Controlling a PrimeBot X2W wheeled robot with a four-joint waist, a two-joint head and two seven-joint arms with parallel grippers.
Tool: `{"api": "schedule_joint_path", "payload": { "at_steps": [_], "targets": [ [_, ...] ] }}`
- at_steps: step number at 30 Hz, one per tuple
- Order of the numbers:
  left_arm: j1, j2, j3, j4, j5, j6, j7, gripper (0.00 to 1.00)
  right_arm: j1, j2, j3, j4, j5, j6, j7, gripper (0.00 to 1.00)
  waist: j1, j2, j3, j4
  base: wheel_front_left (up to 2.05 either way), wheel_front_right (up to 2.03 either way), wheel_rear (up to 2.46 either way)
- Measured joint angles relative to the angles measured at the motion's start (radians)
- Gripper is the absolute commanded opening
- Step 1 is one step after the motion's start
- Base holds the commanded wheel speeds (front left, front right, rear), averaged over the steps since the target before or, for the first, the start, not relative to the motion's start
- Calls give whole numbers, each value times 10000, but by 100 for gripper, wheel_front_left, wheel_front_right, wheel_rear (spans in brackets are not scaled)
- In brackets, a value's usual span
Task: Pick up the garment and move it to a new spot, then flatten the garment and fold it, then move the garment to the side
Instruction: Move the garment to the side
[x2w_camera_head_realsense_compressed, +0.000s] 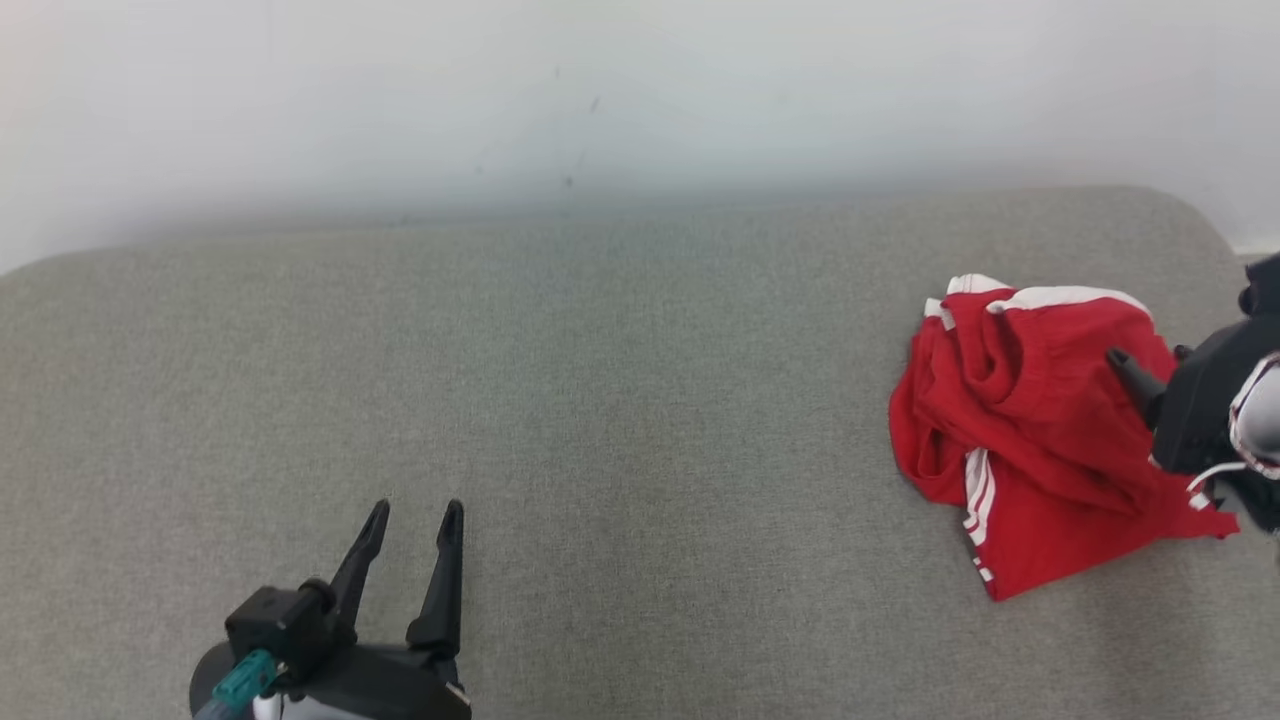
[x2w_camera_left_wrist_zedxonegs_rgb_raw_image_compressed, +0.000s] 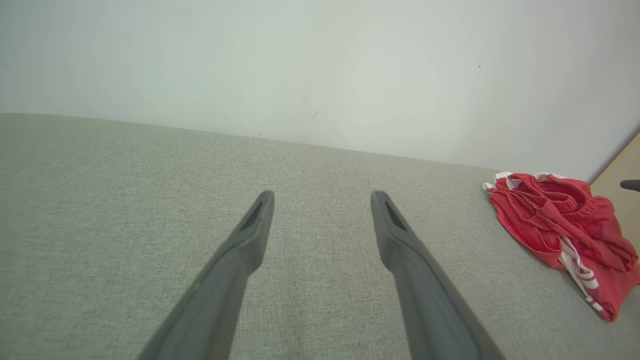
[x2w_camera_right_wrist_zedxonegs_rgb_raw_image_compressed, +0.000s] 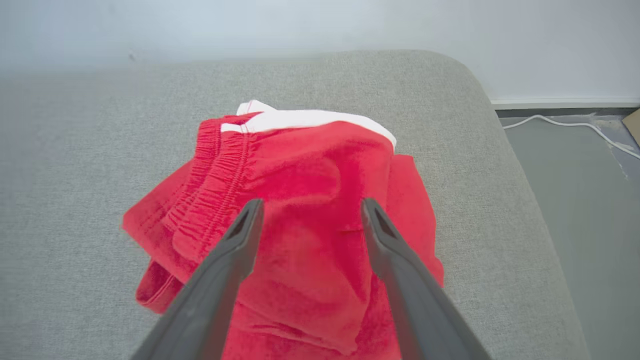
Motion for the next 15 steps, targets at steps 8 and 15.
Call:
{"api": "schedule_joint_path", "payload": {
  "at_steps": [8,15],
  "targets": [
    [660,380,257,-157,-31,142,-2,100,2239,485,-736,-1576,598,29,-2562,100,0,0,-665,-117,0,0,0],
    [987,673,591,-596,-23,366,-46,100,3940,911,-955,-3532,382,-291,-4656,100,0,0,-863,189,0,0,0]
  ]
}}
